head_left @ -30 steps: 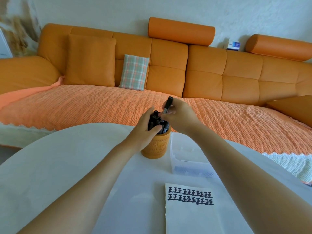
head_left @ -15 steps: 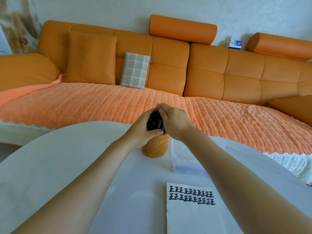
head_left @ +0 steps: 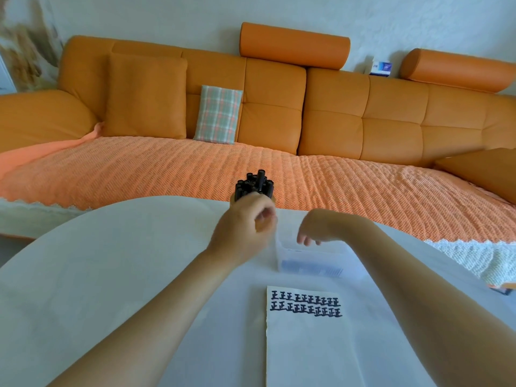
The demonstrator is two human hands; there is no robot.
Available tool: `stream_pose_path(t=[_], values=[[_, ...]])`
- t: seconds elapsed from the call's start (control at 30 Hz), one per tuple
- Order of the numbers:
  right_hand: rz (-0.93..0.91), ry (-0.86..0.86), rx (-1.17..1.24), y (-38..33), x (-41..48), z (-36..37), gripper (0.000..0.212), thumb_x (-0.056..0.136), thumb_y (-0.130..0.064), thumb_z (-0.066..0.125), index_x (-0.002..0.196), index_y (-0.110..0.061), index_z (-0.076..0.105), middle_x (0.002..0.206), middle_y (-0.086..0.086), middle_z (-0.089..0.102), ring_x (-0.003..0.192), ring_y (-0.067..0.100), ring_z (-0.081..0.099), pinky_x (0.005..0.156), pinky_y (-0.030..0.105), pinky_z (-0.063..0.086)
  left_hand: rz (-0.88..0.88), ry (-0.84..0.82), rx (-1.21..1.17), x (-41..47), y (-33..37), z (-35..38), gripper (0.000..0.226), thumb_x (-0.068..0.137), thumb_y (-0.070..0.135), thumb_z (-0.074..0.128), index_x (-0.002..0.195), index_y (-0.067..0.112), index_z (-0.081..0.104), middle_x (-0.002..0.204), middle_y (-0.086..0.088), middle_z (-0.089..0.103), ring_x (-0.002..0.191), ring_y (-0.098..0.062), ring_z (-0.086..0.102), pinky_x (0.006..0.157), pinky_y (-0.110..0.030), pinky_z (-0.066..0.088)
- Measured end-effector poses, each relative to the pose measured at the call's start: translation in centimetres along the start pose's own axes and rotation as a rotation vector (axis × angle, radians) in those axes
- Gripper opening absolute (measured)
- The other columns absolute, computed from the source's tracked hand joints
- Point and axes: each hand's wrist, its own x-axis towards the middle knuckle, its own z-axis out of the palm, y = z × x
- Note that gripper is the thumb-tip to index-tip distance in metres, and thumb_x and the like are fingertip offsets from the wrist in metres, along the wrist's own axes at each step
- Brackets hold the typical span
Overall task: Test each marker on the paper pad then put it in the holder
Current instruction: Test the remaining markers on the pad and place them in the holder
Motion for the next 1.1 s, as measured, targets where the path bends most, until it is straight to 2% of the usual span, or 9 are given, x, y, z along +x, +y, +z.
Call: stream_pose_path(t=[0.1,0.2,0.3,0.4,0.47,0.6,0.8,0.93,1.1], values=[[-0.015,-0.087,0.062,1.3,0.3,1.3,0.032,0.098,-0.026,0.042,0.117,-0.026,0.069,0.118,-0.004,0.067,0.103,0.018,0.064,0.099,0.041,0.051,-0.079,-0.223,0.021,-0.6,0.7,1.9,0.016,0.089,0.030,0.066,0.103,0.022,0.068,0.103,0.014,0.056,0.093,-0.002,0.052,0.081,-0.021,0.043],[-0.051,-0.068,-0.017,1.7,0.6,2.1,0.033,0.101,-0.033,0.040,0.123,-0.023,0.062,0.126,0.000,0.061,0.107,0.020,0.057,0.100,0.039,0.049,-0.195,-0.284,0.006,-0.9,0.6,3.3,0.022,0.090,0.033,0.067,0.107,0.020,0.073,0.112,0.012,0.058,0.103,-0.002,0.052,0.086,-0.014,0.035],[-0.062,-0.083,-0.043,1.5,0.1,2.7,0.042,0.105,-0.036,0.033,0.136,-0.016,0.053,0.136,0.001,0.052,0.114,0.021,0.049,0.105,0.037,0.039,-0.277,-0.274,-0.038,-1.2,0.6,3.8,0.018,0.089,0.032,0.069,0.089,0.016,0.076,0.087,0.014,0.061,0.080,-0.001,0.056,0.071,-0.011,0.036],[-0.106,-0.105,-0.032,1.6,-0.1,3.2,0.039,0.105,-0.042,0.034,0.115,-0.014,0.060,0.122,0.002,0.058,0.107,0.023,0.053,0.103,0.040,0.040,-0.321,-0.290,-0.036,-1.7,0.6,3.9,0.029,0.091,0.037,0.065,0.069,0.019,0.068,0.064,0.016,0.052,0.064,-0.004,0.053,0.059,-0.016,0.033],[-0.168,-0.058,-0.116,1.8,-0.2,3.3,0.040,0.105,-0.039,0.034,0.108,-0.011,0.062,0.115,0.005,0.061,0.103,0.025,0.056,0.098,0.040,0.045,-0.354,-0.295,-0.055,-2.1,0.6,4.0,0.031,0.093,0.040,0.061,0.080,0.016,0.074,0.071,0.015,0.058,0.071,-0.004,0.058,0.061,-0.016,0.037],[-0.163,0.108,-0.180,1.9,-0.2,3.3,0.021,0.102,-0.008,0.035,0.098,-0.001,0.054,0.101,0.010,0.056,0.094,0.029,0.054,0.082,0.033,0.046,-0.403,-0.303,-0.063,-2.0,0.8,4.1,0.027,0.095,0.040,0.058,0.095,0.018,0.075,0.088,0.012,0.067,0.084,-0.005,0.062,0.073,-0.023,0.048],[-0.269,0.480,-0.077,1.6,-3.7,1.7,0.028,0.109,-0.027,0.028,0.099,-0.020,0.054,0.076,-0.008,0.045,0.080,0.025,0.052,0.067,0.039,0.041,-0.371,-0.194,-0.127,-1.2,2.1,3.0,0.042,0.095,0.033,0.060,0.136,0.026,0.053,0.109,0.009,0.063,0.094,-0.006,0.062,0.080,-0.016,0.046],[-0.308,0.424,0.167,1.1,-6.5,1.8,0.035,0.103,-0.040,0.034,0.090,-0.028,0.064,0.068,-0.006,0.053,0.064,0.014,0.050,0.060,0.033,0.037,-0.281,-0.232,-0.112,-1.2,3.1,1.8,0.019,0.094,0.028,0.061,0.112,0.030,0.066,0.093,0.013,0.066,0.087,-0.006,0.061,0.077,-0.024,0.050],[-0.384,0.363,0.195,0.4,-8.9,4.0,0.021,0.104,-0.030,0.043,0.098,-0.023,0.062,0.090,-0.002,0.064,0.084,0.017,0.058,0.074,0.032,0.046,-0.224,-0.317,-0.041,-3.0,4.4,0.4,0.007,0.091,0.038,0.062,0.095,0.032,0.064,0.086,0.017,0.061,0.087,-0.005,0.057,0.070,-0.029,0.050]])
